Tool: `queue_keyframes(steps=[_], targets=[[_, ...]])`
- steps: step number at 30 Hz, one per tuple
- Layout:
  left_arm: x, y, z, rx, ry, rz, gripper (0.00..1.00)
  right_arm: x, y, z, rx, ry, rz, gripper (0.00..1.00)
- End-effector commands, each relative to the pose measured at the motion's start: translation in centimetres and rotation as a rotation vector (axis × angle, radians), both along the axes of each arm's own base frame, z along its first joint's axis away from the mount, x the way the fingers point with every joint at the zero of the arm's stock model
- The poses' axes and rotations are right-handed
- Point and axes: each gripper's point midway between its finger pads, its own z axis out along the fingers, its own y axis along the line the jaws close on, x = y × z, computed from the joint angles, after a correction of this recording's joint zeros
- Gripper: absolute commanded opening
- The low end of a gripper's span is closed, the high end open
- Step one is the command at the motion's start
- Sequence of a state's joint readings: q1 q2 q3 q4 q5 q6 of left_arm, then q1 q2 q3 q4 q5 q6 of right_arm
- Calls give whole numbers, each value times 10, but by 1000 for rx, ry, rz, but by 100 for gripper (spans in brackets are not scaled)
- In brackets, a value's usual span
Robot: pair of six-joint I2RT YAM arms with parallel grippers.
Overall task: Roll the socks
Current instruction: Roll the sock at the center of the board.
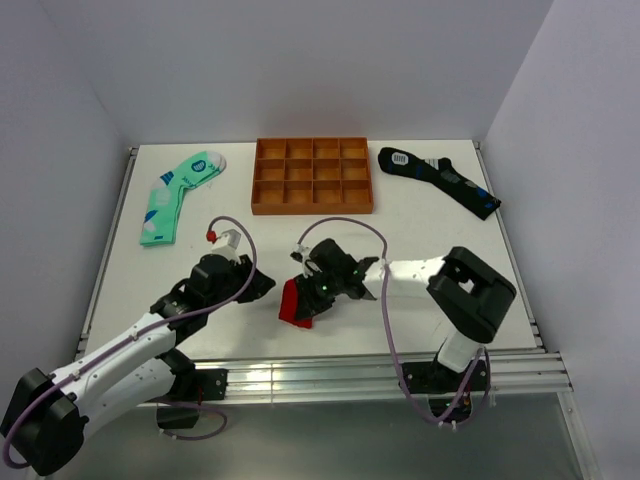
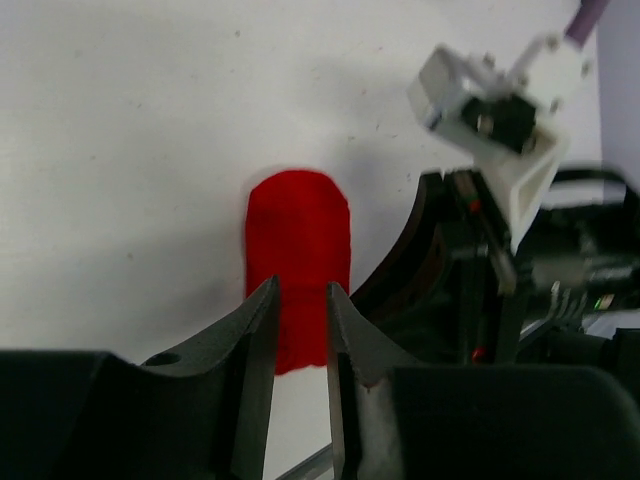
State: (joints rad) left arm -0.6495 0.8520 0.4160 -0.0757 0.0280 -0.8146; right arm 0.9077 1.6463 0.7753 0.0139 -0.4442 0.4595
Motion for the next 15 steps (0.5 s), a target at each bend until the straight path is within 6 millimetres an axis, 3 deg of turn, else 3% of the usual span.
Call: queue_keyframes(steps=[1, 3, 4, 6, 14, 15], targets=[[0, 6, 0, -1, -51, 11, 30, -9, -15, -6, -51, 128, 154, 26], [4, 11, 6, -14, -98, 44, 31, 4, -25, -6, -104, 139, 155, 25], [0, 12, -2, -9, -91, 41, 31, 6, -27, -1, -129, 171, 162, 25], [4, 9, 8, -59, -139, 53, 32, 15, -32, 4, -136, 182, 176, 25], [-6, -4, -9, 31, -250, 47, 33, 22, -50, 6, -226, 272, 272, 24], [-11, -13, -3, 10, -280, 24, 33, 24, -49, 5, -225, 283, 270, 24]])
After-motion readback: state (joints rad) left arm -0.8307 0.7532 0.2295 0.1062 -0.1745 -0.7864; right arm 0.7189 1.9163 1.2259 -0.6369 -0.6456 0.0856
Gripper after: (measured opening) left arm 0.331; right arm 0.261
